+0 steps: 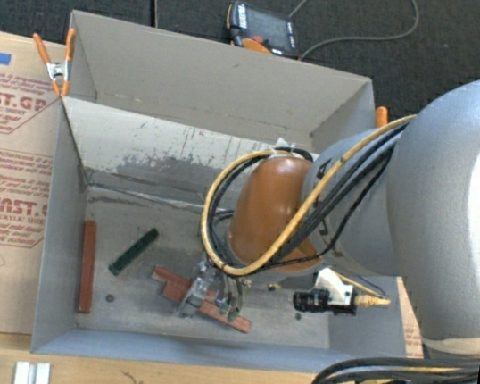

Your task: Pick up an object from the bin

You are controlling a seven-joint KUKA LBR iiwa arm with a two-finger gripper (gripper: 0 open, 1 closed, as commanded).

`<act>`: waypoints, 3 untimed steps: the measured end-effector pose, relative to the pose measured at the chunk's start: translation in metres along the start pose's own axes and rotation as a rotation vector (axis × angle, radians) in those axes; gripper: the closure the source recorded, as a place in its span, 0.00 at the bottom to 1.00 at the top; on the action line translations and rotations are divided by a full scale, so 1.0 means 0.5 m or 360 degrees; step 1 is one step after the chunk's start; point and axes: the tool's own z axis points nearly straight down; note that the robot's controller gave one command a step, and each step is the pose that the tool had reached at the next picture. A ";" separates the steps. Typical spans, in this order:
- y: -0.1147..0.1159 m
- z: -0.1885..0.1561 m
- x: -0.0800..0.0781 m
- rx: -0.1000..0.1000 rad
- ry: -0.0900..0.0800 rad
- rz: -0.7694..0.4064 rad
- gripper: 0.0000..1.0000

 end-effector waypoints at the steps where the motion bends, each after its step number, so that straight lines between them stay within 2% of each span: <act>1: 0.001 -0.062 0.000 -0.0001 -0.0003 -0.0001 1.00; 2: 0.002 -0.070 0.001 0.0000 0.0000 -0.0002 1.00; 3: 0.004 -0.180 0.001 -0.0004 -0.0007 -0.0004 1.00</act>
Offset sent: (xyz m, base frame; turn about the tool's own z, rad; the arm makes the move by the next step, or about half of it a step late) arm -0.0001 0.0001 0.0301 0.0000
